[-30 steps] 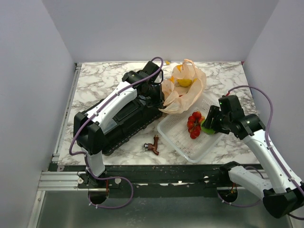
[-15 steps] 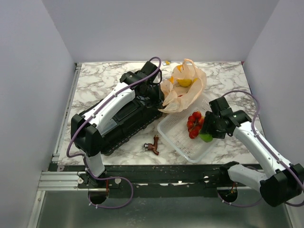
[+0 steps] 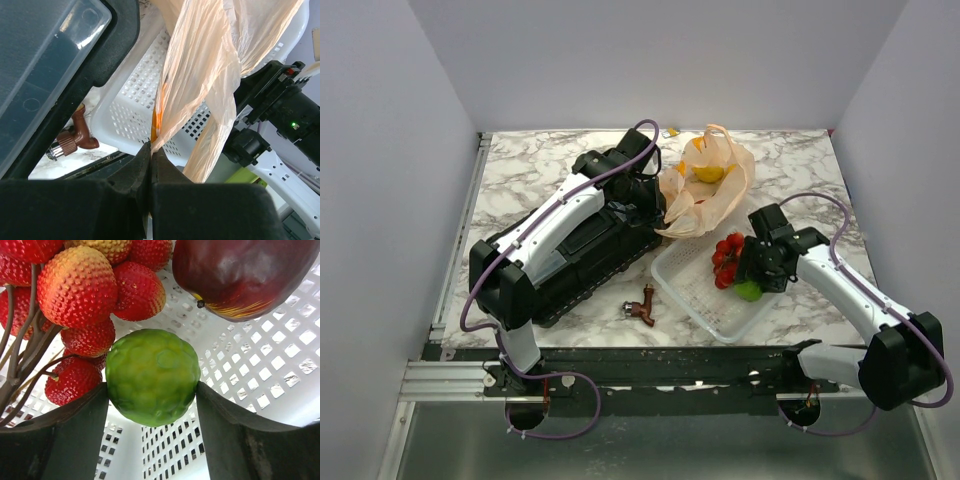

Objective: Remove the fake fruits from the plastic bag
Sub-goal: Place the fake fruit in the bin, then take out the fake fruit from the plastic bag.

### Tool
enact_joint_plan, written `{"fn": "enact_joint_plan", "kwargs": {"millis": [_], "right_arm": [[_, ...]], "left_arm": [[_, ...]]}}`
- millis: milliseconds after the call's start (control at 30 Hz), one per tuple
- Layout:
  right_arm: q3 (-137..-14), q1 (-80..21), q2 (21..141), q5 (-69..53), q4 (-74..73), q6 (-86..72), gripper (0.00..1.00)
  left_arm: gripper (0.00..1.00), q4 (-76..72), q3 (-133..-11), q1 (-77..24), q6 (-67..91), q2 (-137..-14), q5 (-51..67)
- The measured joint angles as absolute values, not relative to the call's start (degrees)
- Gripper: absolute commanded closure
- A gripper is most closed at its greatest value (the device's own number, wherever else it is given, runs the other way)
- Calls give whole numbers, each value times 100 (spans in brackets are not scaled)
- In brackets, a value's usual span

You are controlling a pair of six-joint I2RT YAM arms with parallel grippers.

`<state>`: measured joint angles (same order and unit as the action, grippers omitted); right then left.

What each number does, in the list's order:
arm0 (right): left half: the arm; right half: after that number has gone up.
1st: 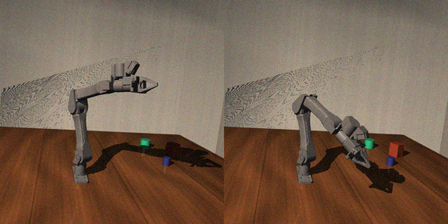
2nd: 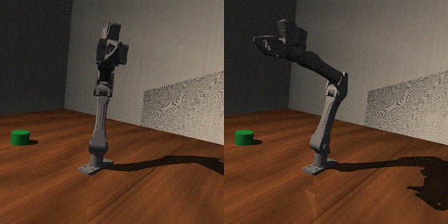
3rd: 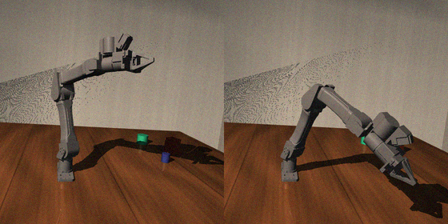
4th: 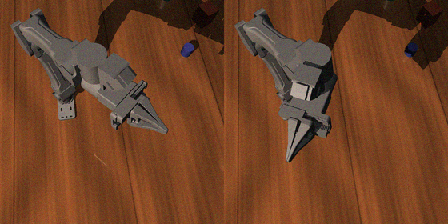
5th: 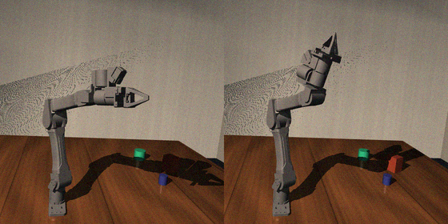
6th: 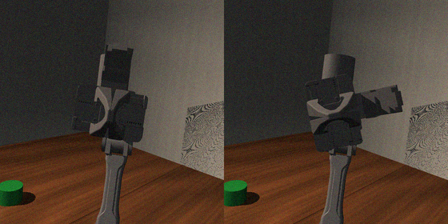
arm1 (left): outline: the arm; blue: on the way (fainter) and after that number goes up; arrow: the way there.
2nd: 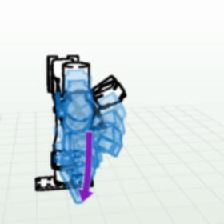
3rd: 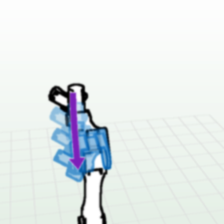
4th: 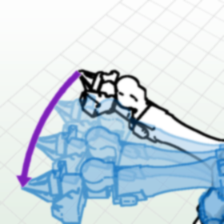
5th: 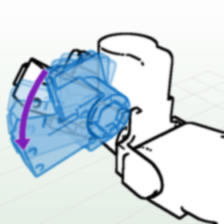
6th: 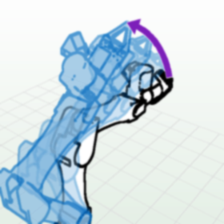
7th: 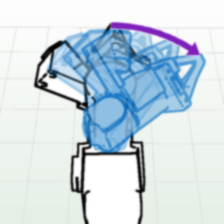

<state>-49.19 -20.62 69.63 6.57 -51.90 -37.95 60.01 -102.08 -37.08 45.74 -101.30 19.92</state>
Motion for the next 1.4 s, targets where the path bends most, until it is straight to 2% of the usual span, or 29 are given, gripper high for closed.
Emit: {"fn": "enact_joint_plan", "kwargs": {"millis": [167, 267, 467, 633, 800, 1033, 1400], "right_arm": [[-5078, -2062, 6958, 624, -5282, -3769, 16], [-5430, -2062, 6928, 513, -5378, -3726, 12], [-6274, -2062, 6761, 174, -5336, -3483, 13], [-6862, -2062, 6731, -8, -4956, -3175, 18], [-7437, -2062, 7089, -180, -4246, -2781, 19], [-7797, -2062, 8082, -231, -3124, -2224, 35], [-7950, -2062, 9395, -119, -1592, -1597, 49]], "left_arm": [[100, 5951, -10208, -3712, 4587, -10130, 2018], [100, 5929, -10208, -3715, 4593, -10130, 2023], [100, 5924, -10208, -3715, 4591, -10130, 2040], [100, 5924, -10208, -3715, 4591, -10130, 2058], [100, 5935, -10228, -3715, 4589, -10132, 2108], [100, 5979, -10624, -3715, 4584, -10228, 2182], [100, 6053, -10836, -3715, 4541, -10388, 2405]]}}
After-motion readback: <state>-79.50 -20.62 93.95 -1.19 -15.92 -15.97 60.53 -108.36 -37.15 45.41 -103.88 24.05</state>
